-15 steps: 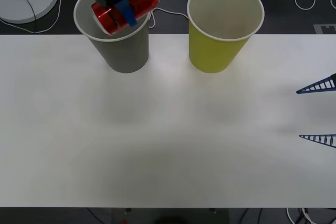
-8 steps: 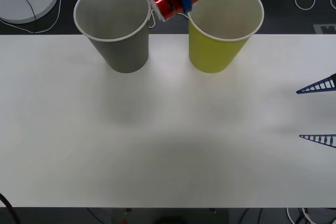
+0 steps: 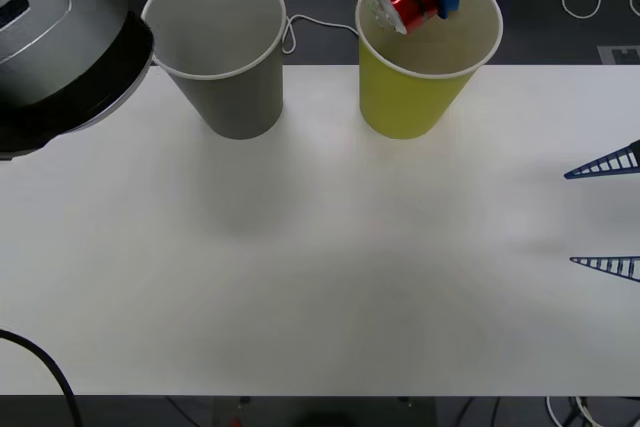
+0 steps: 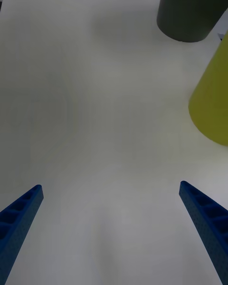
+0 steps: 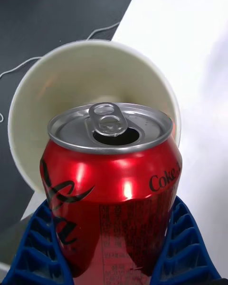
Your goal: Put the can into the green bin and the plastic bottle into the gray bin
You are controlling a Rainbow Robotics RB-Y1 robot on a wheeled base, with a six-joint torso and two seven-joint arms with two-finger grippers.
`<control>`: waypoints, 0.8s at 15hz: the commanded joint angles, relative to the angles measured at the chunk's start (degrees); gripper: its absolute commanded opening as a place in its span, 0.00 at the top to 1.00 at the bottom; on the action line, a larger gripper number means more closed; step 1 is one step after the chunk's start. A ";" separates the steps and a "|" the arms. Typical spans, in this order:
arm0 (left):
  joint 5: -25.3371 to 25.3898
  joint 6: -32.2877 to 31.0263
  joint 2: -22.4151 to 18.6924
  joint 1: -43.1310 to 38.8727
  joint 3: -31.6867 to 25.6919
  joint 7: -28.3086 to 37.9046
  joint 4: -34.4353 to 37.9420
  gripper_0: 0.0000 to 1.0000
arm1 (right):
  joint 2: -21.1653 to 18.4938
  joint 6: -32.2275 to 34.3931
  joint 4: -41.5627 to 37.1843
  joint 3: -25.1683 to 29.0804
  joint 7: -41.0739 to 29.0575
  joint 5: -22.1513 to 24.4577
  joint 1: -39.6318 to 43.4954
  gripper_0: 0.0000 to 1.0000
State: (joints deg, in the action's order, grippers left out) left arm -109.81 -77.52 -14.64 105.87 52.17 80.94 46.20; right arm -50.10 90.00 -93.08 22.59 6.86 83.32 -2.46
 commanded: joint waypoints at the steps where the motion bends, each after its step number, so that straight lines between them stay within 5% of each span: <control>1: 0.04 3.25 3.22 1.36 -0.05 0.18 -5.42 1.00 | 0.00 0.00 0.00 0.00 0.00 0.00 0.00 0.00; 7: 1.00 11.96 7.00 2.06 0.04 0.18 -15.88 1.00 | 0.00 0.00 0.00 0.00 0.00 0.00 0.00 0.00; 12: 1.79 13.10 7.09 1.97 0.04 0.09 -16.58 1.00 | 0.00 0.00 0.00 0.00 0.00 0.00 0.00 0.00</control>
State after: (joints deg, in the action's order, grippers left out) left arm -108.11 -64.48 -7.55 107.90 52.16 81.06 29.58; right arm -50.10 90.00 -93.08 22.59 6.86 83.32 -2.46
